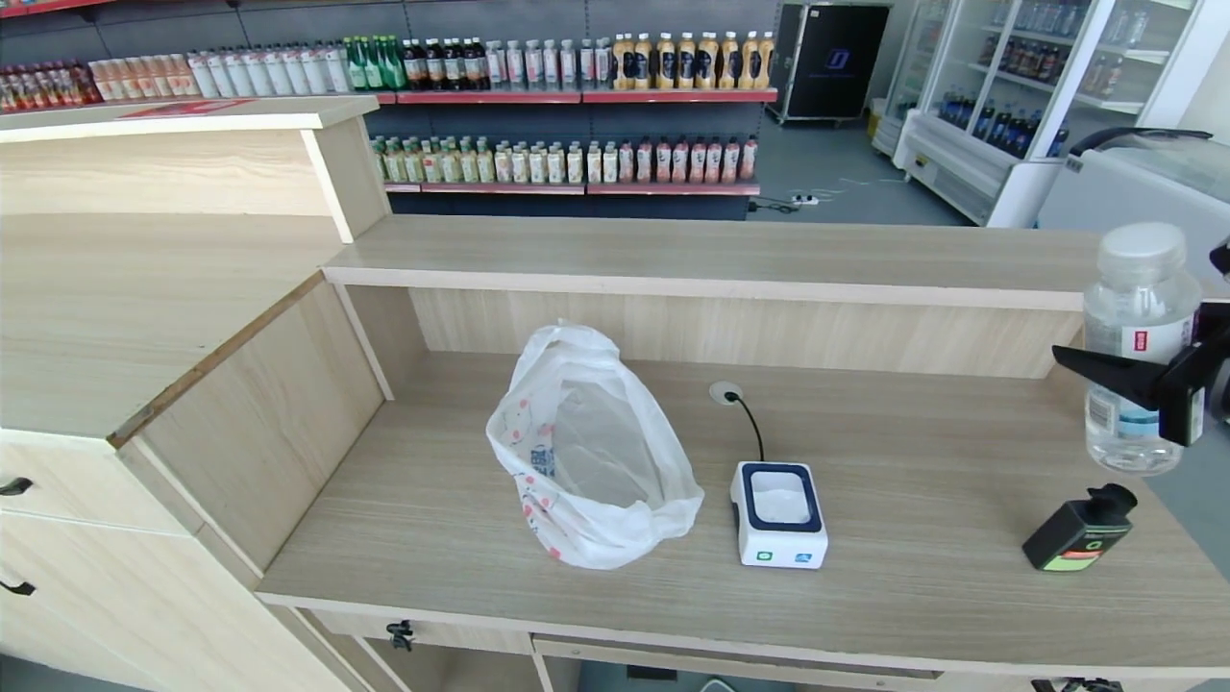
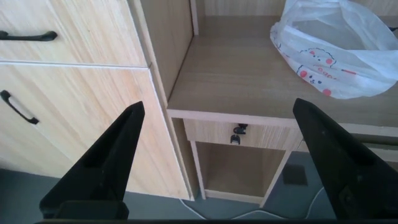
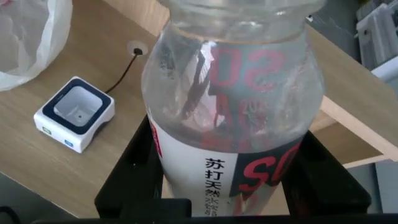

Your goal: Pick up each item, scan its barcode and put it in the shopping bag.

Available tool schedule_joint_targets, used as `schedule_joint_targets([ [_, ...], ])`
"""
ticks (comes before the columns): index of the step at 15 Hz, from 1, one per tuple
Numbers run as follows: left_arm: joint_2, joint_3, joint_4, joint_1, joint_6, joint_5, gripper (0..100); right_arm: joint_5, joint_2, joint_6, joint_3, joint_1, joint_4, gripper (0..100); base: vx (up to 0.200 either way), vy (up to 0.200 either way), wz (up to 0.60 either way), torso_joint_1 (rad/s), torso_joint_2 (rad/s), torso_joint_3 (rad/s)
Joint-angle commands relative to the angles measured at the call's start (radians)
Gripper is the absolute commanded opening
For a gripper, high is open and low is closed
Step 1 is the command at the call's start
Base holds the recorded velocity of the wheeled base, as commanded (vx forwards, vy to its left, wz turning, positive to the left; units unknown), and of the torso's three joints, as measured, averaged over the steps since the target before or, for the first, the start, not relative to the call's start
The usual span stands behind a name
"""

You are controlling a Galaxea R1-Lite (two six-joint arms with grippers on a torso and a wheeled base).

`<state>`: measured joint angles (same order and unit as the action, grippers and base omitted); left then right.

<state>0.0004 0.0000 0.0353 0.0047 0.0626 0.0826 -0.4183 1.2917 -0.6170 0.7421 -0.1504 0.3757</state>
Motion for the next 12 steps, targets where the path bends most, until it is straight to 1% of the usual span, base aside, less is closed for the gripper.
schedule_joint_targets([
  [1, 0.001, 0.000, 0.000, 0.000, -0.001, 0.000, 100, -0.002, 0.009, -0.004, 0.002, 0.000, 0.003, 0, 0.000, 0.000, 0.60, 0.007, 0.01, -0.002],
  [2, 0.000, 0.000, 0.000, 0.000, -0.001, 0.000, 100, -0.011, 0.034, -0.024, -0.006, -0.005, 0.034, 0, 0.000, 0.000, 0.60, 0.017, 0.00, 0.012],
  [3, 0.000, 0.000, 0.000, 0.000, -0.001, 0.000, 100, -0.013, 0.064, -0.041, -0.033, -0.034, 0.117, 0, 0.000, 0.000, 0.00, 0.000, 0.00, 0.000],
  [4, 0.000, 0.000, 0.000, 0.000, 0.000, 0.000, 100, -0.014, 0.086, -0.041, -0.049, -0.038, 0.166, 0, 0.000, 0.000, 0.00, 0.000, 0.00, 0.000],
  [5, 0.001, 0.000, 0.000, 0.000, 0.000, 0.000, 100, -0.025, 0.147, -0.041, -0.064, -0.038, 0.250, 0, 0.000, 0.000, 0.00, 0.000, 0.00, 0.000],
  [7, 0.000, 0.000, 0.000, 0.000, 0.000, 0.000, 100, -0.068, 0.224, -0.043, -0.072, -0.038, 0.327, 0, 0.000, 0.000, 0.00, 0.000, 0.00, 0.000],
  [9, 0.000, 0.000, 0.000, 0.000, 0.000, 0.000, 100, -0.103, 0.285, -0.044, -0.081, -0.031, 0.382, 0, 0.000, 0.000, 0.00, 0.000, 0.00, 0.000],
  [12, 0.000, 0.000, 0.000, 0.000, 0.000, 0.000, 100, -0.123, 0.345, -0.050, -0.086, -0.003, 0.399, 0, 0.000, 0.000, 0.00, 0.000, 0.00, 0.000],
])
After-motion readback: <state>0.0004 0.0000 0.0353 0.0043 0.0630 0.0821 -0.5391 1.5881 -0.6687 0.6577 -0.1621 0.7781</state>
